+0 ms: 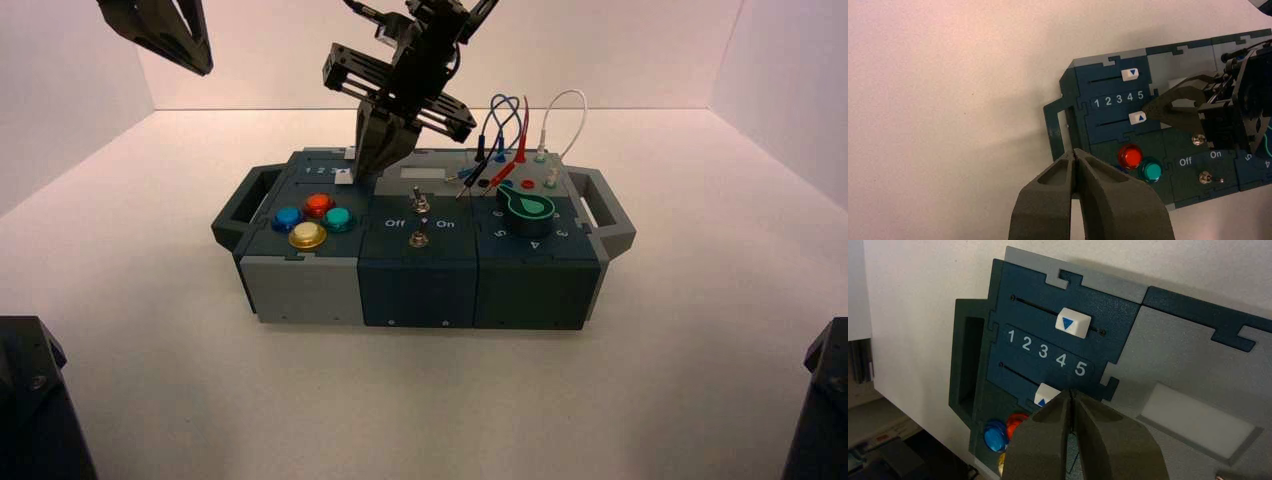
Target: Move the bottom slider to position 4.
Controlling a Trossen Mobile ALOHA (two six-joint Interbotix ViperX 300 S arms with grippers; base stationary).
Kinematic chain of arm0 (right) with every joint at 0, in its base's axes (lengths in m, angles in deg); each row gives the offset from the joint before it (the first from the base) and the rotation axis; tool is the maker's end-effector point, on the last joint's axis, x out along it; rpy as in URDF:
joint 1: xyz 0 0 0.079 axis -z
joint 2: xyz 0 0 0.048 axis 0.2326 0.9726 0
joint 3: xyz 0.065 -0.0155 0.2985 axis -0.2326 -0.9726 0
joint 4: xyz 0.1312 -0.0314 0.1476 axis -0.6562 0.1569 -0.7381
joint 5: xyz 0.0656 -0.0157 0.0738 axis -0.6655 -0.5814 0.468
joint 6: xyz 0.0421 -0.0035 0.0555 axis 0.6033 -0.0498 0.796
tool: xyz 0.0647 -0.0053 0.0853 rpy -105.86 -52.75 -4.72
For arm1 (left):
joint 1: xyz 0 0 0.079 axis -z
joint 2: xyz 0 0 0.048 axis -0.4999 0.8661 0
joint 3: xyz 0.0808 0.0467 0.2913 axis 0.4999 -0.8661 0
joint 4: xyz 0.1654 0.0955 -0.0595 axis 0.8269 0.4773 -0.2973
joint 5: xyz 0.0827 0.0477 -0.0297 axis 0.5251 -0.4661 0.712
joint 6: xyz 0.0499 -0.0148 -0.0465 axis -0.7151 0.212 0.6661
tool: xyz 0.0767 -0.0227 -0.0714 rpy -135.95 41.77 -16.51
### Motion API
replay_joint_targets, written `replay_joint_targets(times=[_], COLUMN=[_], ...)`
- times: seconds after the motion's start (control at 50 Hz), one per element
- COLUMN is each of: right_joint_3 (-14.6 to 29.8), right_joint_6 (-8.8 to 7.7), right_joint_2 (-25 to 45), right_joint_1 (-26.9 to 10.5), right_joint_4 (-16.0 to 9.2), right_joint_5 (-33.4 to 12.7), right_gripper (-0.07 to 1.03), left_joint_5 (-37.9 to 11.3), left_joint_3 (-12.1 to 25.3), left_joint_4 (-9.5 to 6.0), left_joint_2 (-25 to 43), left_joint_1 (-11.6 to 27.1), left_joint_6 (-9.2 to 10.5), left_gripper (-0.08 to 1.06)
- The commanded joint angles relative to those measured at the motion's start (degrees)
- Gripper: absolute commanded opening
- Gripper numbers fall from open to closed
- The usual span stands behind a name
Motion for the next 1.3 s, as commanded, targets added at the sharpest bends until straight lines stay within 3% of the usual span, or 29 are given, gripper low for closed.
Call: replay_joint_targets(times=[0.02, 0.66, 1.06, 1.3], right_joint_3=[0.5, -6.2, -10.0, -12.7], right_joint_6=[0.00, -0.44, -0.35, -0.18], right_joint_2=[-0.5, -8.3, -24.3, -28.9], right_joint_1=[-0.7, -0.1, -0.1, -0.1], right_joint_4=[0.1, 3.8, 15.9, 19.5], right_joint_5=[0.0, 0.9, 1.4, 1.1], right_gripper=[-0.02, -0.02, -0.02, -0.02], left_joint_5=[0.1, -0.1, 0.8, 1.1], left_joint_3=[1.0, 0.8, 0.4, 0.4], left_joint_4=[0.00, 0.35, 1.05, 1.14], left_joint_2=[-0.5, -0.8, -1.9, -1.9], left_joint_1=[0.2, 0.2, -0.4, -0.8], left_joint_6=[-0.26, -0.26, -0.26, -0.53], left_gripper=[-0.03, -0.03, -0.03, -0.03])
